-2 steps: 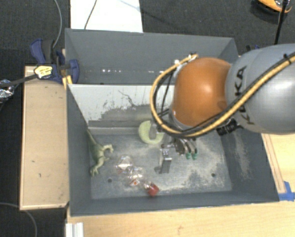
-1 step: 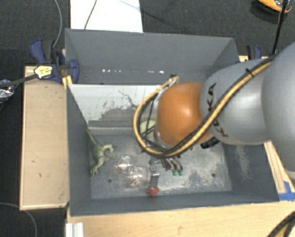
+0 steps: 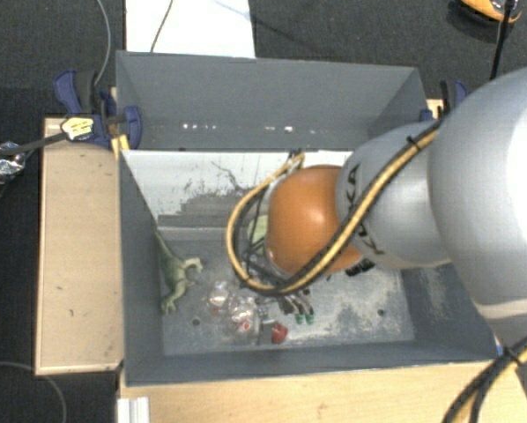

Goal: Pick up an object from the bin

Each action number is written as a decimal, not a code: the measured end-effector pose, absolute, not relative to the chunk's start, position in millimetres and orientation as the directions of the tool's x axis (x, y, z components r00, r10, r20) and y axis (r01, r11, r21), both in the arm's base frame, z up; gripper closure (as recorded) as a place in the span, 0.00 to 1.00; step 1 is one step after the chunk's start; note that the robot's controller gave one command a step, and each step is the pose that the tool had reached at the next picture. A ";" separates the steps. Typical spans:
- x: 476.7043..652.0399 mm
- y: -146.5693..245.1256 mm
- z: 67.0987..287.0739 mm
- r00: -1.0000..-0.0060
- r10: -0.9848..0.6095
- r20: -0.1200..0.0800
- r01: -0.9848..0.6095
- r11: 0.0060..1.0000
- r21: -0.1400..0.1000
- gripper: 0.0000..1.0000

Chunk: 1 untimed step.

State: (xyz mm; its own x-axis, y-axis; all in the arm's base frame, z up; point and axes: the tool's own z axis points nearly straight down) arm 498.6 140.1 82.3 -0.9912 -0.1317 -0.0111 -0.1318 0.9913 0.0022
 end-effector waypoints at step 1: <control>511.9 142.3 70.5 -0.916 -0.400 -0.011 -0.400 0.916 0.000 1.00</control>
Offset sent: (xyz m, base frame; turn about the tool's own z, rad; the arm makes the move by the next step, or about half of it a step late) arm 0.0000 0.0000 0.0000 0.0000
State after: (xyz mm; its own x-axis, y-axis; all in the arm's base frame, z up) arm 511.9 142.3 70.5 -0.9163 -0.4003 -0.0111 -0.4003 0.9164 -0.0003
